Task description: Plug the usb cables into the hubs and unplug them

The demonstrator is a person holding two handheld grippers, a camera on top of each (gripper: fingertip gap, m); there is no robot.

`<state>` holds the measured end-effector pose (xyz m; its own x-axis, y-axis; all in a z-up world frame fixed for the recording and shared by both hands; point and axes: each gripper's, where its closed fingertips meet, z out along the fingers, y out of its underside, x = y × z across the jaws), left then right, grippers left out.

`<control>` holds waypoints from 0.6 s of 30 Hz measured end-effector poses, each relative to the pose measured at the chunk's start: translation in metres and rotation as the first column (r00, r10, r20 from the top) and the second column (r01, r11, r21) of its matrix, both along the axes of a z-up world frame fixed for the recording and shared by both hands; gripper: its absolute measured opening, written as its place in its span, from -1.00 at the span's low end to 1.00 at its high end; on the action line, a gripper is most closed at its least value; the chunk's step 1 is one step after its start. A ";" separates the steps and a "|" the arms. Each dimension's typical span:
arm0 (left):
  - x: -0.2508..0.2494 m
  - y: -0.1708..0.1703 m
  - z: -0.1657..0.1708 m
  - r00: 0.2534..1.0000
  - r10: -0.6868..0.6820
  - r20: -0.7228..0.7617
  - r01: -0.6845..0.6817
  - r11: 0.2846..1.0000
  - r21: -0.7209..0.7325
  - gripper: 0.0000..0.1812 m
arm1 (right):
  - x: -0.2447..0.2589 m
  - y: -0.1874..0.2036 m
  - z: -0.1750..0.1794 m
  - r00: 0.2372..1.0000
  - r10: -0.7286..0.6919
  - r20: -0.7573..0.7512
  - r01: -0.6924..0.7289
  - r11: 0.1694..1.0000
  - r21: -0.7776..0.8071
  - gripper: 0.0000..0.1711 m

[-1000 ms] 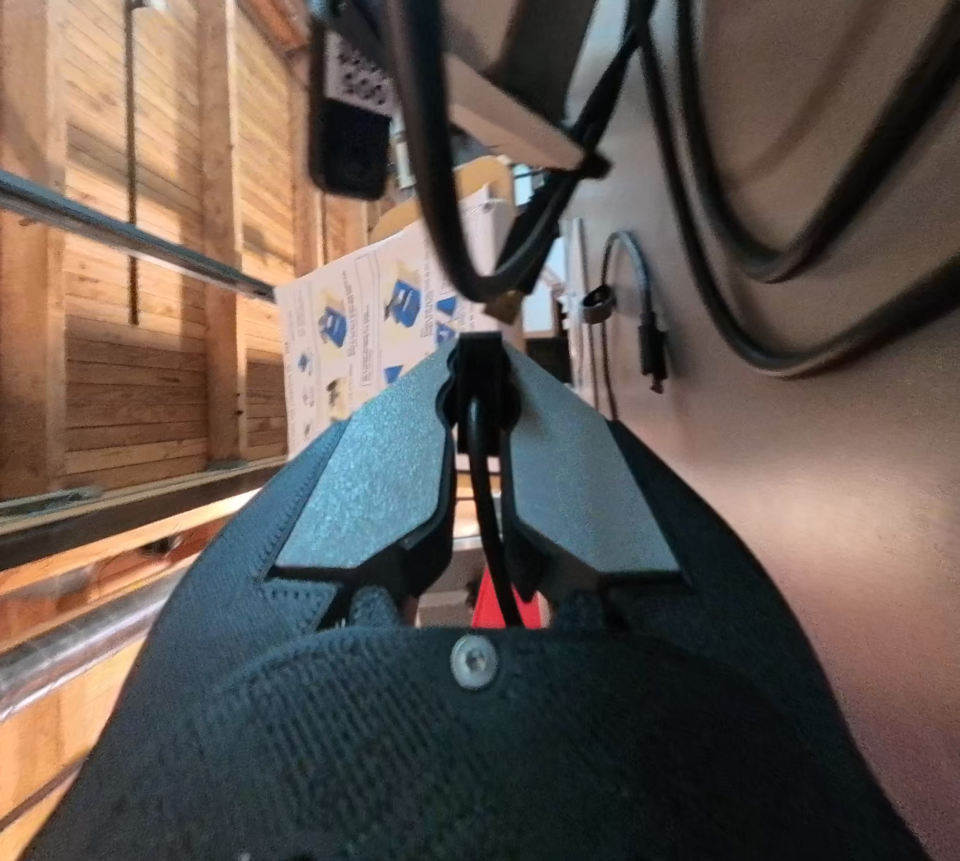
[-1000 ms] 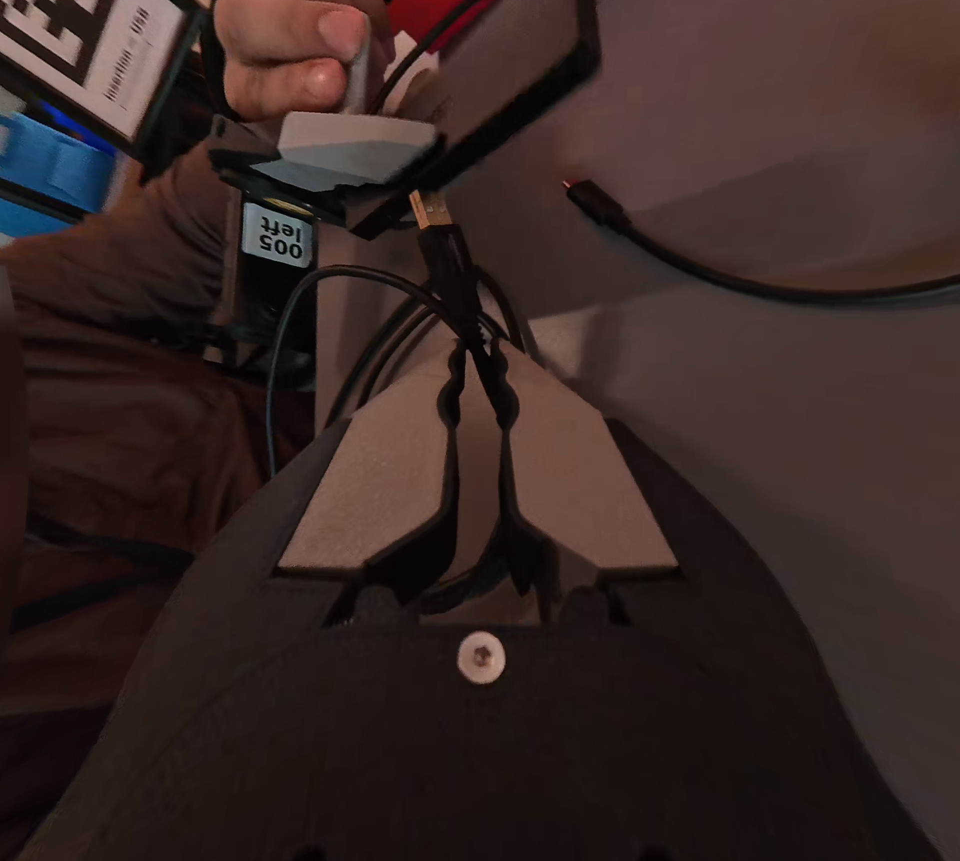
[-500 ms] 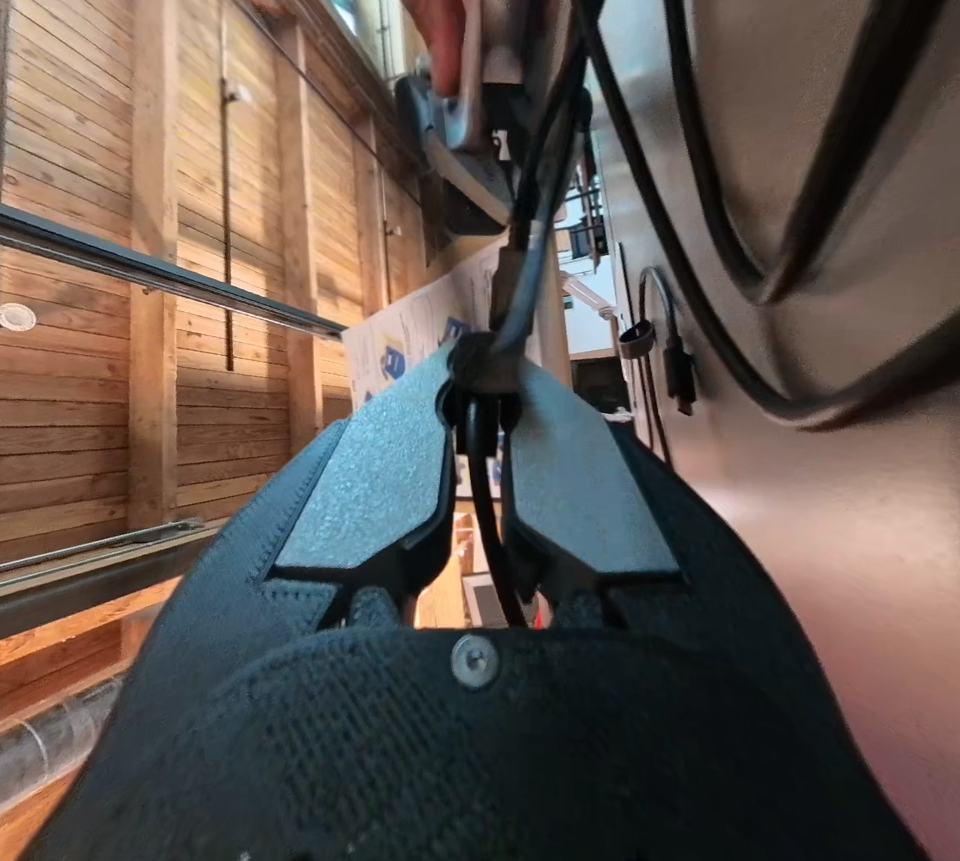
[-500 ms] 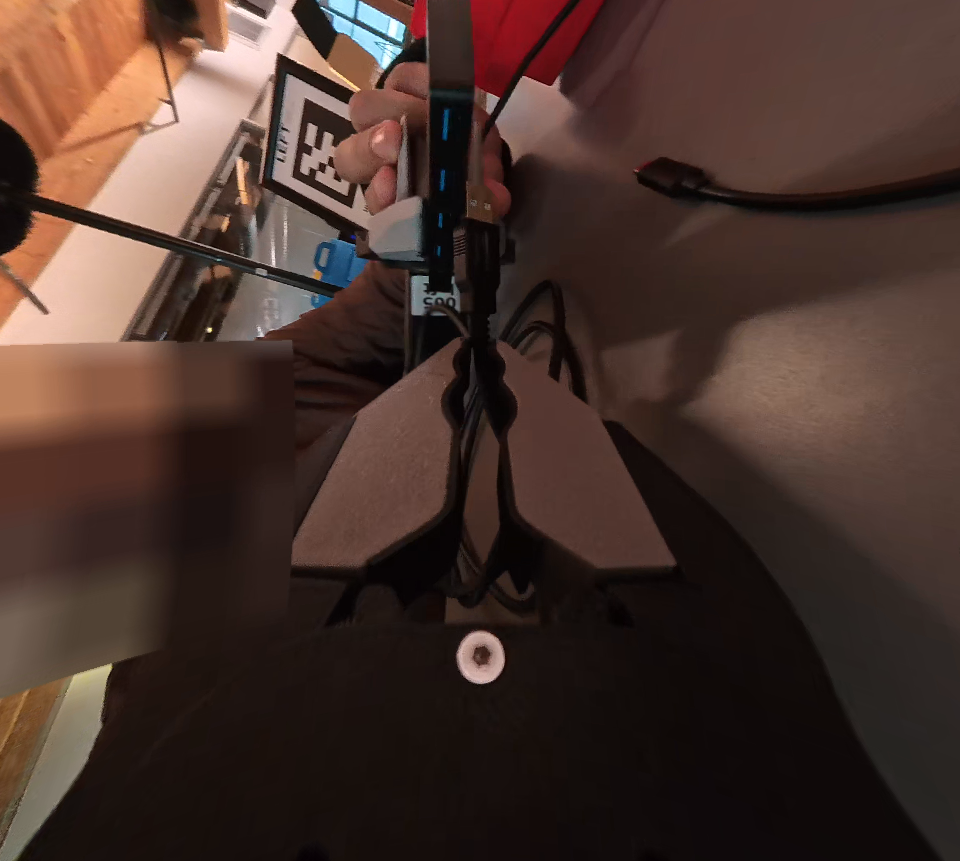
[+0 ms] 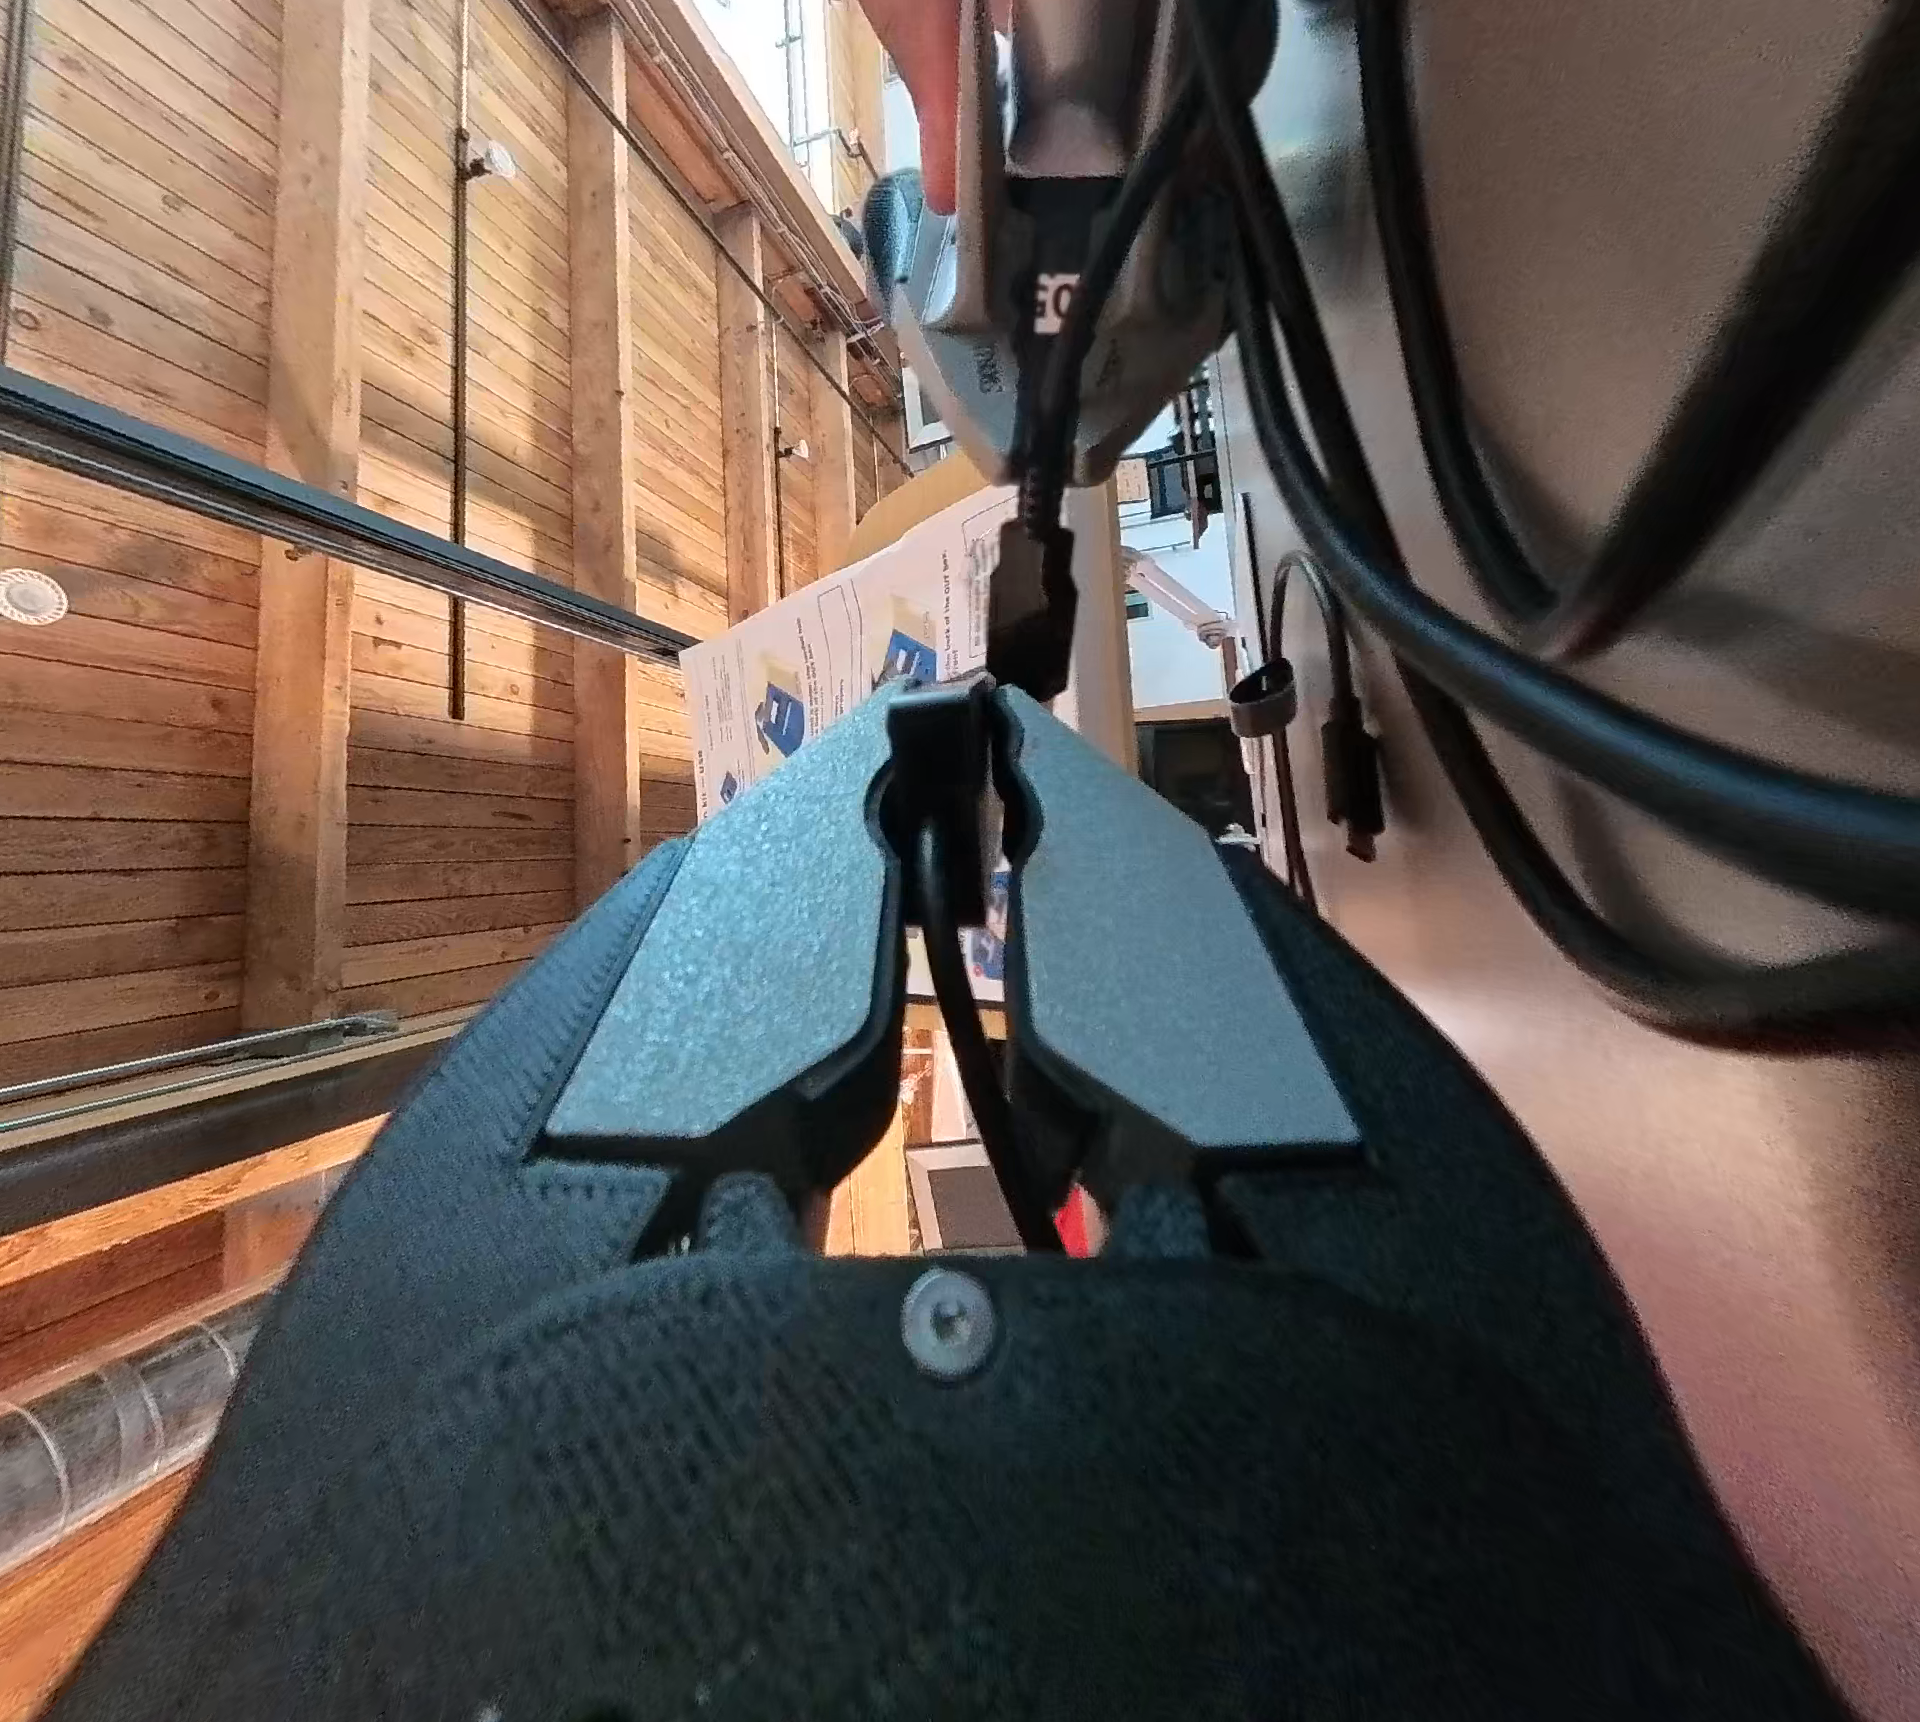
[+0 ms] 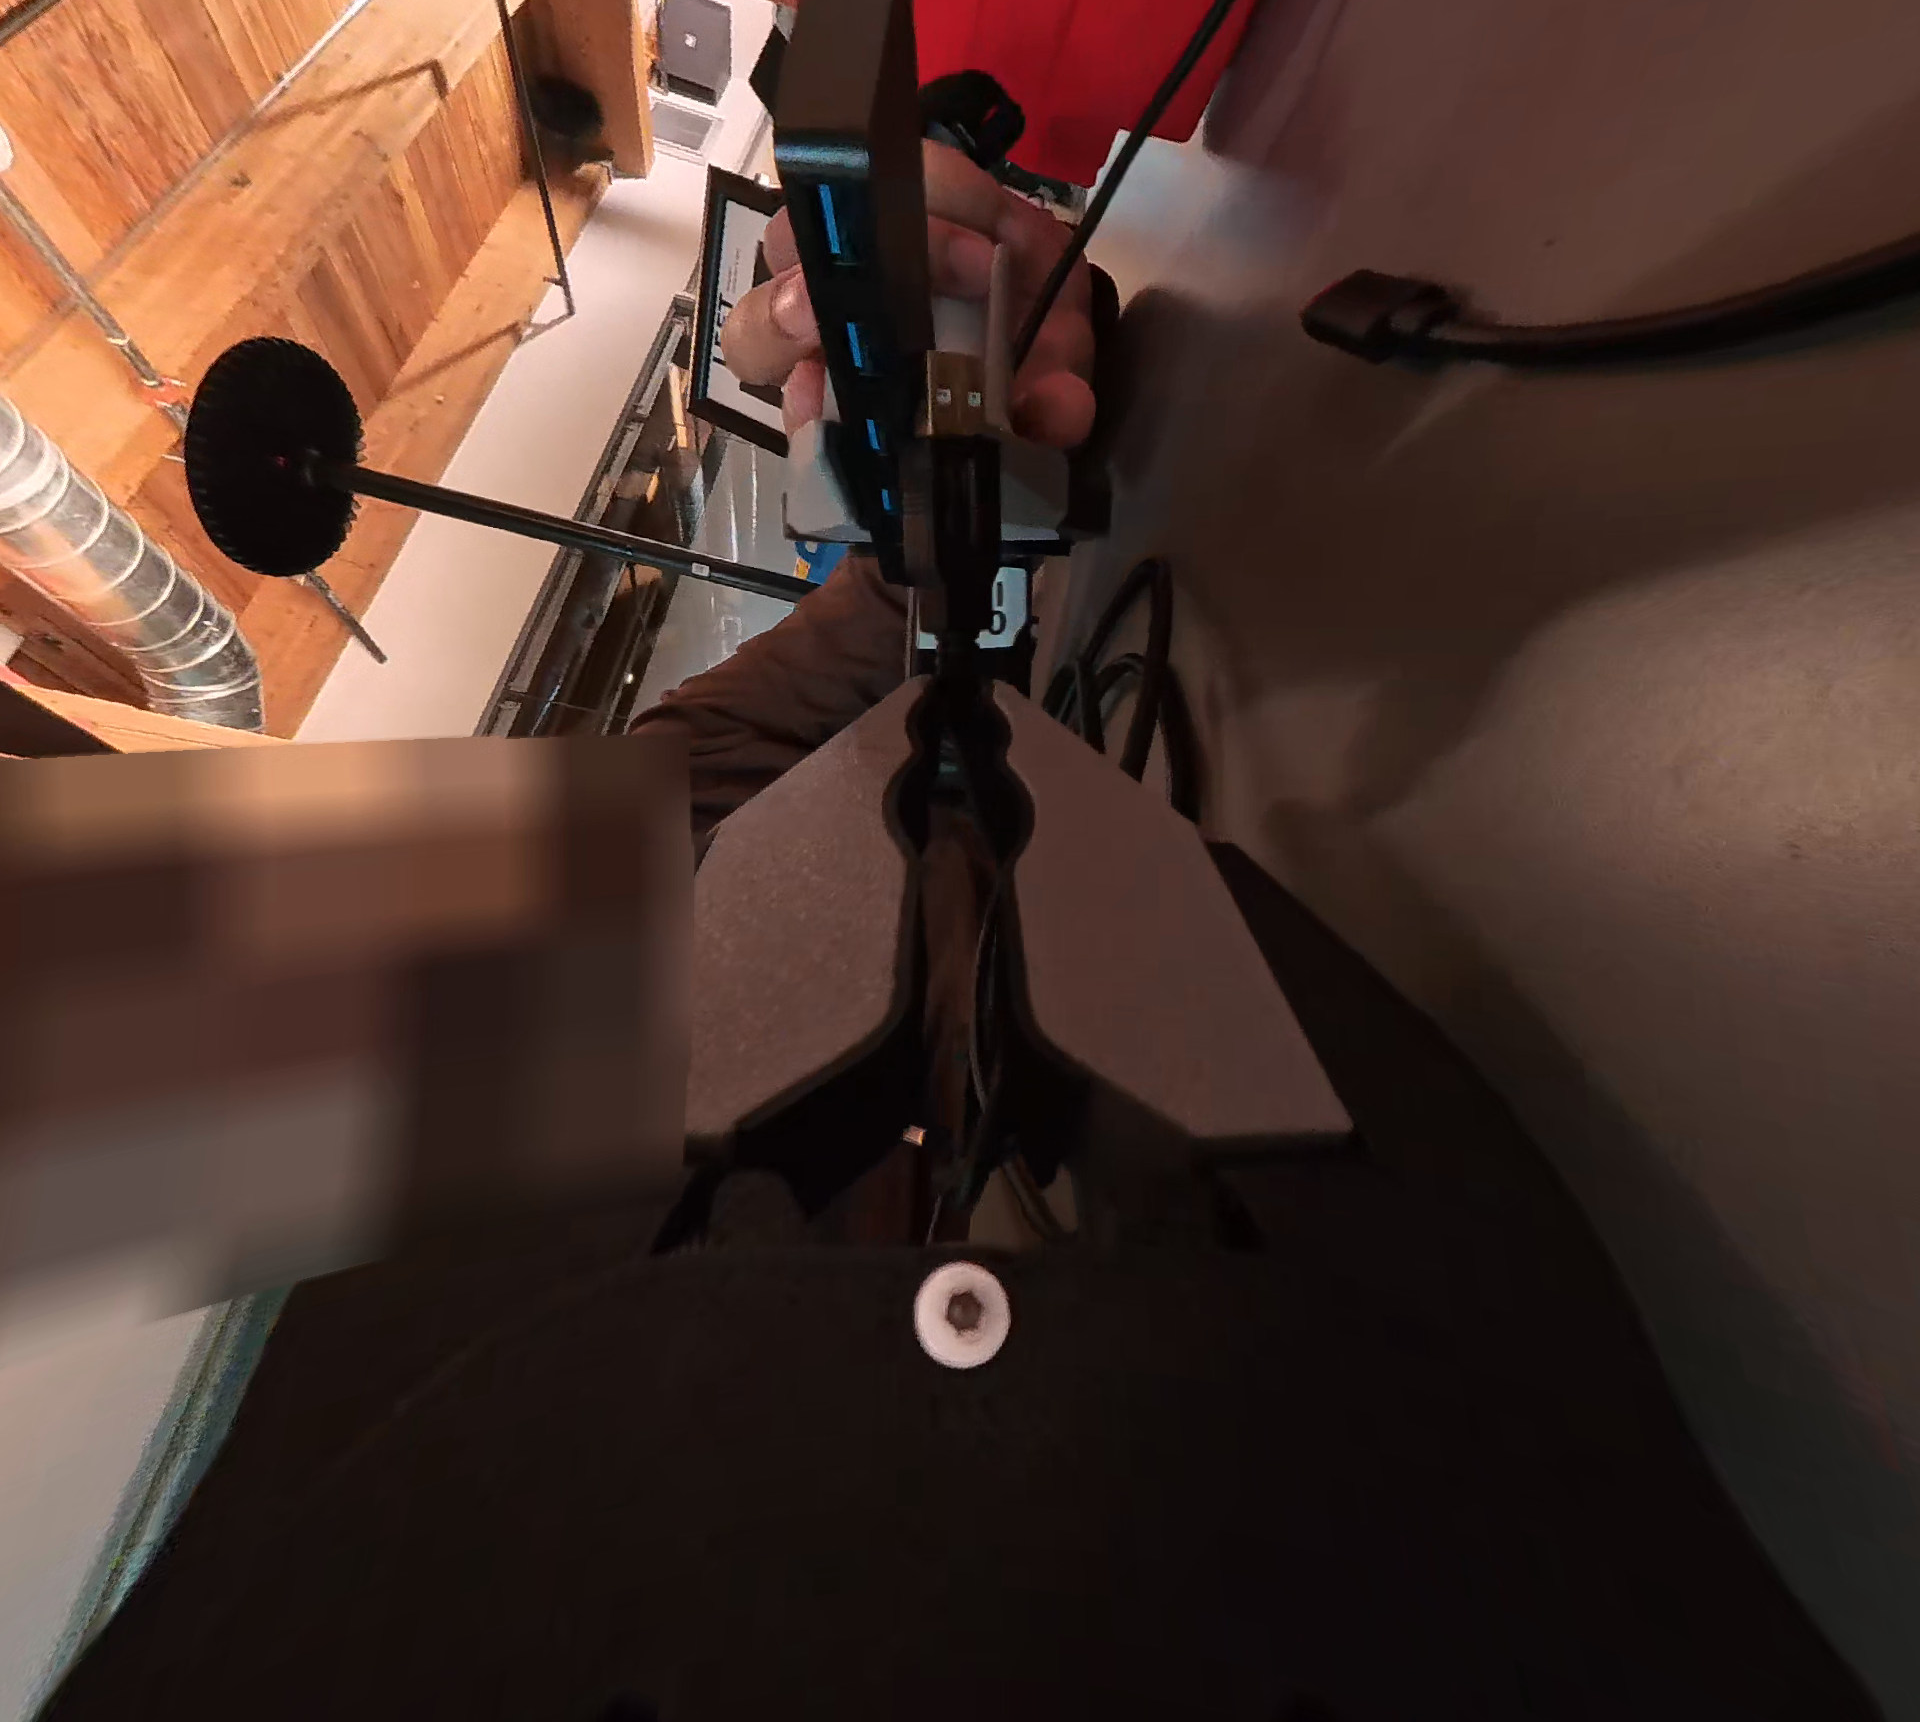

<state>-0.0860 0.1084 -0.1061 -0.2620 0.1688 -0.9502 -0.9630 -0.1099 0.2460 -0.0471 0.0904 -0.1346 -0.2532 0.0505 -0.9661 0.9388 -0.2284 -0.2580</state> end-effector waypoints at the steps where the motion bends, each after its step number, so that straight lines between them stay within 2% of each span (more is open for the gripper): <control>1: 0.000 0.000 0.001 1.000 0.000 0.003 0.000 1.000 0.006 -0.88 | 0.000 -0.001 0.001 1.000 0.004 0.000 -0.004 1.000 -0.010 -0.93; 7: -0.002 -0.001 0.003 0.999 0.004 0.054 -0.003 1.000 -0.002 -0.90 | -0.002 0.003 0.002 1.000 -0.014 0.001 0.014 1.000 -0.024 -0.93; 11: -0.015 -0.001 0.003 0.987 0.041 0.153 -0.036 0.999 -0.035 -0.90 | -0.005 0.014 -0.014 0.998 -0.067 -0.022 0.069 0.983 0.172 -0.94; 14: -0.016 0.000 -0.005 0.988 0.049 0.149 -0.038 0.997 -0.073 -0.90 | -0.011 0.025 -0.033 0.993 -0.095 -0.070 0.116 0.906 0.406 -0.94; 18: -0.012 0.002 -0.016 0.993 0.047 0.112 -0.034 0.992 -0.121 -0.89 | -0.017 0.029 -0.046 0.980 -0.036 -0.193 0.159 0.725 0.670 -0.92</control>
<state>-0.0976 0.1107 -0.1224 -0.1551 0.0449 -0.9869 -0.9808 -0.1262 0.1484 -0.0638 0.1195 -0.1809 -0.3521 0.7103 -0.6095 0.8542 -0.0223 -0.5194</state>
